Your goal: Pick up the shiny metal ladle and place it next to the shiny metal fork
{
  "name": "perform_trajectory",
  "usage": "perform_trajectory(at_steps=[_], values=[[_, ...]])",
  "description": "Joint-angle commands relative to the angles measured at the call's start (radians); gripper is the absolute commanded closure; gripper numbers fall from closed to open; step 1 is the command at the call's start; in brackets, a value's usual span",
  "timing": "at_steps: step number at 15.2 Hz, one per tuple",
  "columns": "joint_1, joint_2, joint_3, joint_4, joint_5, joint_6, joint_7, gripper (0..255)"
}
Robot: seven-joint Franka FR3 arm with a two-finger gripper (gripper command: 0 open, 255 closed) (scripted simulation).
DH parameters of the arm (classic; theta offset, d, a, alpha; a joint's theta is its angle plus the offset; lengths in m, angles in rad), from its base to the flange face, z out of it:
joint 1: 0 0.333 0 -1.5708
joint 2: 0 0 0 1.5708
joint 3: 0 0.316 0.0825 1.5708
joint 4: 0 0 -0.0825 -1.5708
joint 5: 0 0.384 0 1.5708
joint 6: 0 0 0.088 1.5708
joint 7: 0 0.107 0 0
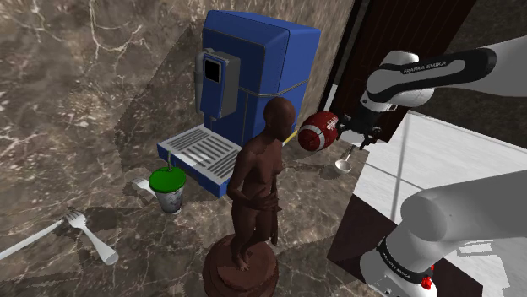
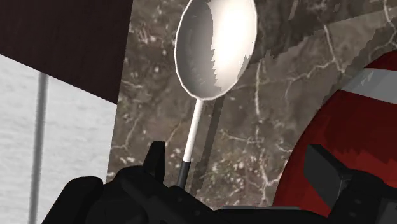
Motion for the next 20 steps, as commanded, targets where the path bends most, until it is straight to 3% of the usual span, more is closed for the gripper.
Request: perform_trajectory(at_steps=[1, 3, 10, 18, 19, 20], values=[[-0.044, 0.024, -0.017, -0.031, 0.001, 0.067, 0.057, 0], [-0.074, 0.038, -0.027, -0.056, 0.002, 0.114, 0.096, 0], [-0.059, 0.125, -0.033, -0.103, 0.020, 0.248, 0.084, 0], [-0.059, 0.125, -0.033, -0.103, 0.020, 0.247, 0.084, 0], [-0.059, 0.125, -0.033, -0.103, 0.020, 0.247, 0.084, 255], [-0.059, 0.125, -0.033, -0.103, 0.020, 0.247, 0.084, 255]])
